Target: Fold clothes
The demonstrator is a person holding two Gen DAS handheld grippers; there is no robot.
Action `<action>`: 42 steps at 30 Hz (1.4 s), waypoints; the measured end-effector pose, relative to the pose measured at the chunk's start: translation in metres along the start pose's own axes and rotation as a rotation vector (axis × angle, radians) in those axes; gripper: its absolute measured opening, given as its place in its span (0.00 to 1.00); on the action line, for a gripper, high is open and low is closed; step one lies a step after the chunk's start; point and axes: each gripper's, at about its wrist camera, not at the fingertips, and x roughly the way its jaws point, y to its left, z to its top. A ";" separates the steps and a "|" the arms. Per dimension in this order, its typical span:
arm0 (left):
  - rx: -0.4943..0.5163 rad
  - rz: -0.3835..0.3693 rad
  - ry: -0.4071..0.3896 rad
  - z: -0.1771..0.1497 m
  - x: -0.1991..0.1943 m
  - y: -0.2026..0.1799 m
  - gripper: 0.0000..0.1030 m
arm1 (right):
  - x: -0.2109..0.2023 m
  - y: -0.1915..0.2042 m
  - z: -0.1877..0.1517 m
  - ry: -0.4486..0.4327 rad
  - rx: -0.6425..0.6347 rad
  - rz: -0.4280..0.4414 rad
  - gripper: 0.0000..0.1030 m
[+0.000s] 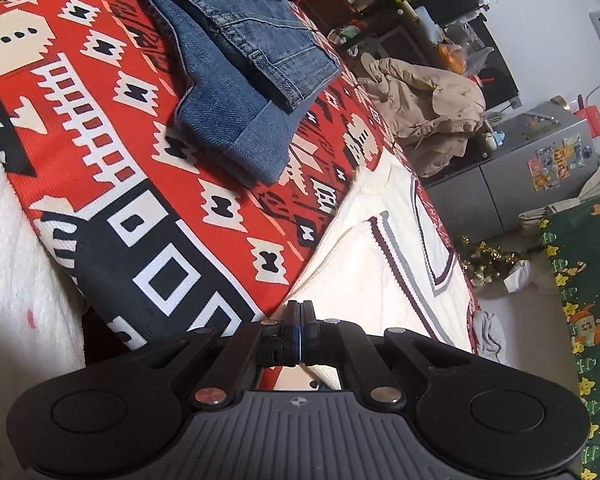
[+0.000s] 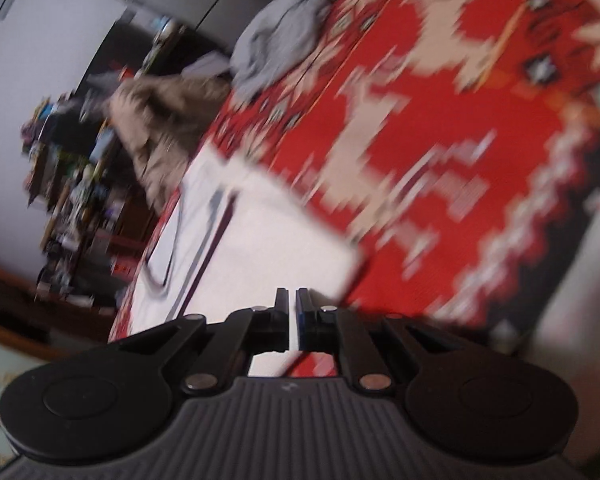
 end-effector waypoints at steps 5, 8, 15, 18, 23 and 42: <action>0.017 -0.007 -0.003 0.000 -0.001 -0.004 0.02 | -0.015 -0.015 0.023 -0.075 0.021 -0.027 0.07; 0.050 -0.023 -0.009 0.001 -0.002 -0.011 0.03 | -0.019 -0.010 0.025 -0.078 0.017 0.023 0.07; 0.157 -0.151 0.070 -0.006 0.013 -0.042 0.04 | 0.007 0.036 -0.009 0.058 -0.153 0.092 0.07; 0.207 -0.157 0.105 -0.012 0.028 -0.055 0.04 | 0.021 0.048 -0.025 0.112 -0.193 0.104 0.07; 0.150 -0.143 0.116 -0.005 0.042 -0.044 0.04 | 0.025 0.041 -0.022 0.098 -0.189 0.063 0.07; 0.131 -0.086 0.118 0.028 0.054 -0.033 0.04 | 0.043 0.035 0.024 0.004 -0.166 -0.014 0.04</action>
